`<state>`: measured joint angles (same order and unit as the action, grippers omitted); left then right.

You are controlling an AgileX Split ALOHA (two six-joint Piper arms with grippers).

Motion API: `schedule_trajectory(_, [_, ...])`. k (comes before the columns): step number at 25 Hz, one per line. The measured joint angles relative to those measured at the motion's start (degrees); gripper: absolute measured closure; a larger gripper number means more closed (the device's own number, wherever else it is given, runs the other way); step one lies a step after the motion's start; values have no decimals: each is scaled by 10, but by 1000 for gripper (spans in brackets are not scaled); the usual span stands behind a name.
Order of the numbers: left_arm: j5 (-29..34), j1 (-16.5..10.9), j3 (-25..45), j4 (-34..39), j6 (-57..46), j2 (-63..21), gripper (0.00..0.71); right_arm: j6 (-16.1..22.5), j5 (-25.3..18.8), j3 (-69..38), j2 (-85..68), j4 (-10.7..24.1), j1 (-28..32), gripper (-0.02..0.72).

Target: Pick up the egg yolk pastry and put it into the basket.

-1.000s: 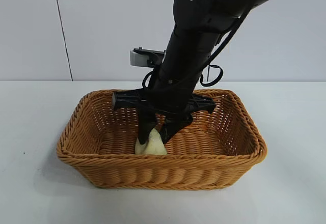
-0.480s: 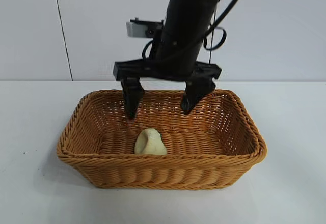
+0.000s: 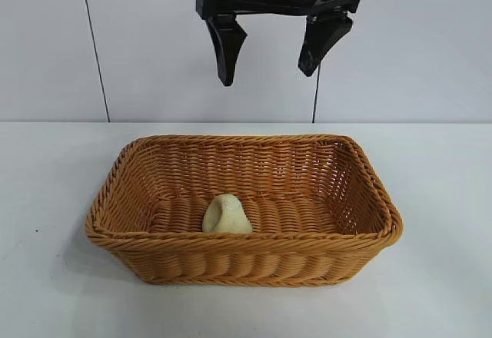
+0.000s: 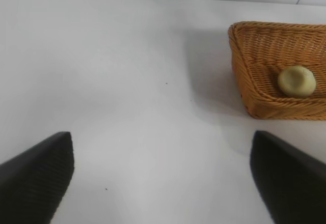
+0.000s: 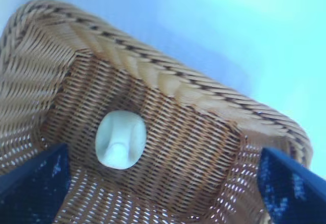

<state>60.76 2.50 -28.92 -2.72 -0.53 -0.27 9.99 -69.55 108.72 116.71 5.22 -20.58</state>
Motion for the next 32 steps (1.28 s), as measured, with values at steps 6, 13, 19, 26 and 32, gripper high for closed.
schedule_trajectory(6, [0,0,0,0,0,0,21,0,0,0,0,6,108,10])
schedule_trajectory(13, [0,0,0,0,0,0,21,0,-4,0,0,7,180,10])
schedule_trajectory(19, [0,0,0,0,0,0,21,-8,-3,-43,-17,7,184,10])
schedule_trajectory(26, [0,0,0,0,0,0,21,-15,-3,-210,-125,6,185,10])
schedule_trajectory(32, [0,0,0,0,0,0,21,-23,-3,-376,-268,-12,185,10])
